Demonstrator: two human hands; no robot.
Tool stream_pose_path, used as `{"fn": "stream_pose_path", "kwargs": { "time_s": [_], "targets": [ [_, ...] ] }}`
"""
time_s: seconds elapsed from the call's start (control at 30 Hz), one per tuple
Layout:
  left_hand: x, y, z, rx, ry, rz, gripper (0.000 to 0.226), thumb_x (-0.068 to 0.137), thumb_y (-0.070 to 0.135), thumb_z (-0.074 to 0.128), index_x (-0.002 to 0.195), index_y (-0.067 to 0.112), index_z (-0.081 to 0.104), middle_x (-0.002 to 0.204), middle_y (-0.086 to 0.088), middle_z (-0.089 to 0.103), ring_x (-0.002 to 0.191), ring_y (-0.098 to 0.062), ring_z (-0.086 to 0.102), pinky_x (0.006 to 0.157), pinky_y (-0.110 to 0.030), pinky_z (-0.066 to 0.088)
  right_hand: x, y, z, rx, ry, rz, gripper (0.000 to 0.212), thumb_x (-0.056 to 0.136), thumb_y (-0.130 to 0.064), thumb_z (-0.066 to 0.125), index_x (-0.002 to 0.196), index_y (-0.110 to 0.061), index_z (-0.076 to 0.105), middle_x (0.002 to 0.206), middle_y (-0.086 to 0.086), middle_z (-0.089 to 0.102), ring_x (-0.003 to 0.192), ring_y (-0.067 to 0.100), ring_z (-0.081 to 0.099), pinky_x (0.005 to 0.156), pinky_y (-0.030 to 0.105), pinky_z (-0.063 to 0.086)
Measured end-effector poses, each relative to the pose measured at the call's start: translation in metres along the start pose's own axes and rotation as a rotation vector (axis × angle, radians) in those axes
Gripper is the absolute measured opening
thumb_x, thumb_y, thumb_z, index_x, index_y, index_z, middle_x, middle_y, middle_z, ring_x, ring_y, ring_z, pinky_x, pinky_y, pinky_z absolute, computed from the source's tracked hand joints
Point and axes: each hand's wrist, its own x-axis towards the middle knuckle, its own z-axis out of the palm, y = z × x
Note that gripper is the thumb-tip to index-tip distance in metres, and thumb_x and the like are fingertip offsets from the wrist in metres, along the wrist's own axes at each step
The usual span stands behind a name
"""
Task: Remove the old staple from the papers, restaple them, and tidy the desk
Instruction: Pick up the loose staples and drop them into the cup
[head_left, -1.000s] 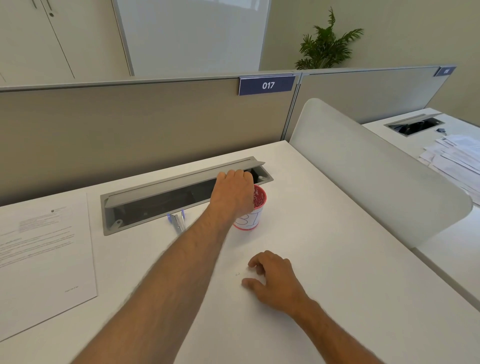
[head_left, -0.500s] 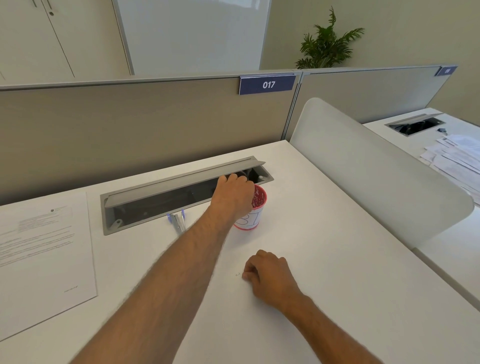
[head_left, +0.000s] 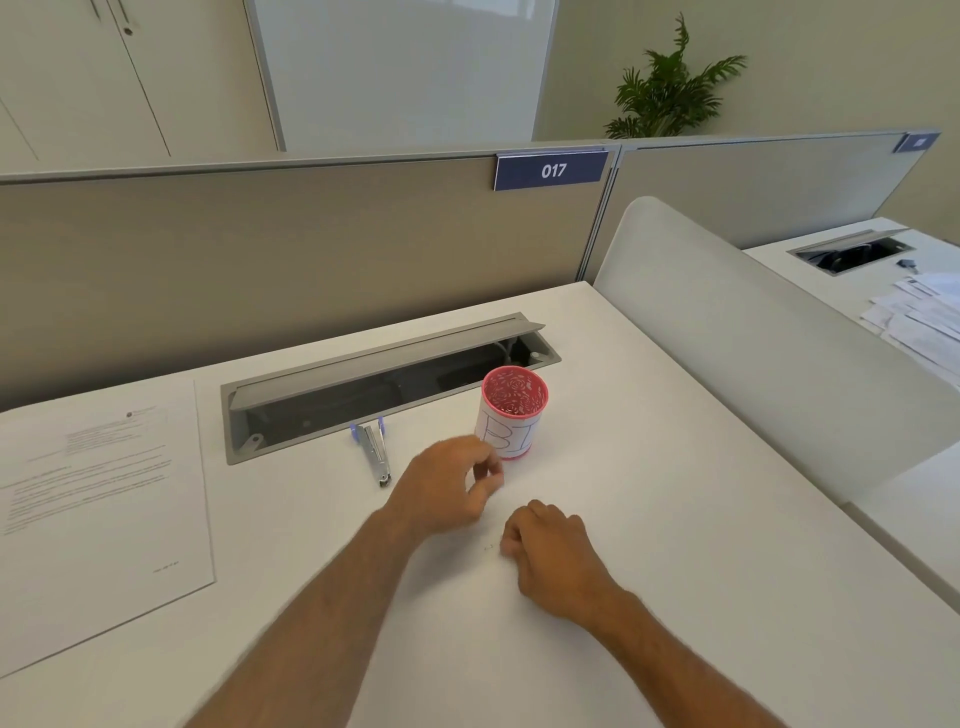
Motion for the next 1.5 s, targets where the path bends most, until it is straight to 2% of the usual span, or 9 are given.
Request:
{"fn": "stream_pose_path", "kwargs": {
  "time_s": [0.13,0.23,0.3,0.4,0.73,0.9,1.1,1.3,1.5],
  "targets": [
    [-0.023,-0.011,0.004,0.035,-0.185,0.038,0.02,0.077,0.042,0.065,0.092,0.031,0.071,0.085,0.014,0.061,0.074,0.003,0.047,0.067,-0.014,0.036,0.002,0.012,-0.004,0.326,0.086,0.099,0.014,0.09,-0.014,0.053,0.081,-0.024,0.057,0.087,-0.008,0.059,0.079,0.008,0.054,0.077,0.027,0.045],
    [-0.029,-0.013,0.006,0.078,-0.242,0.056,0.027,0.074,0.048,0.068,0.097,0.034,0.073,0.089,0.014,0.059,0.077,0.002,0.045,0.068,-0.014,0.036,0.001,0.016,-0.007,0.396,0.109,0.116,0.01,0.087,-0.014,0.063,0.081,-0.023,0.063,0.086,-0.006,0.064,0.075,0.006,0.057,0.073,0.022,0.047],
    [-0.03,-0.013,0.009,0.066,-0.222,0.073,0.024,0.075,0.046,0.07,0.095,0.032,0.074,0.087,0.012,0.06,0.077,0.001,0.045,0.068,-0.015,0.036,0.0,0.016,-0.006,0.364,0.082,0.099,0.005,0.083,-0.021,0.07,0.084,-0.025,0.066,0.089,-0.006,0.064,0.078,0.006,0.059,0.076,0.023,0.049],
    [-0.033,-0.012,0.012,0.05,-0.2,0.082,0.021,0.076,0.044,0.068,0.09,0.029,0.076,0.084,0.009,0.064,0.077,-0.002,0.049,0.07,-0.027,0.045,-0.001,0.011,-0.002,0.273,0.041,0.079,0.012,0.08,-0.033,0.072,0.09,-0.026,0.069,0.091,-0.009,0.064,0.083,0.006,0.059,0.081,0.024,0.048],
    [-0.045,0.0,0.022,0.262,-0.2,0.092,0.012,0.088,0.027,0.056,0.095,0.02,0.063,0.095,0.003,0.061,0.09,-0.018,0.053,0.077,-0.032,0.041,0.004,-0.004,-0.003,0.069,-0.013,0.069,0.007,0.089,-0.03,0.06,0.083,-0.03,0.062,0.088,-0.011,0.051,0.091,0.015,0.057,0.086,0.035,0.043],
    [-0.046,0.007,0.024,0.398,-0.218,0.091,0.011,0.087,0.022,0.048,0.095,0.019,0.054,0.097,0.0,0.056,0.088,-0.023,0.052,0.072,-0.034,0.037,0.002,-0.005,0.0,-0.026,-0.043,0.028,0.01,0.094,-0.028,0.051,0.084,-0.029,0.048,0.093,-0.007,0.046,0.099,0.02,0.052,0.084,0.036,0.038],
    [-0.046,0.01,0.027,0.49,-0.263,0.089,0.007,0.086,0.021,0.049,0.093,0.019,0.048,0.095,-0.001,0.052,0.084,-0.023,0.049,0.068,-0.032,0.031,0.0,-0.003,0.001,-0.111,-0.033,-0.041,0.01,0.095,-0.028,0.046,0.096,-0.021,0.053,0.095,-0.002,0.047,0.095,0.023,0.05,0.073,0.034,0.032],
    [-0.047,0.012,0.027,0.542,-0.274,0.109,0.012,0.084,0.021,0.046,0.095,0.017,0.047,0.096,-0.003,0.049,0.082,-0.024,0.046,0.066,-0.033,0.027,0.004,0.004,-0.016,0.21,0.015,0.03,0.012,0.093,-0.018,0.051,0.084,-0.025,0.051,0.093,-0.004,0.054,0.087,0.015,0.054,0.081,0.034,0.047],
    [-0.048,0.011,0.028,0.531,-0.278,0.105,0.013,0.081,0.02,0.046,0.093,0.017,0.046,0.095,-0.002,0.049,0.08,-0.024,0.045,0.069,-0.037,0.036,0.021,-0.001,-0.061,0.477,0.187,0.096,0.014,0.095,-0.014,0.054,0.084,-0.006,0.058,0.078,-0.003,0.055,0.068,0.005,0.048,0.064,0.02,0.039]
  ]
}}
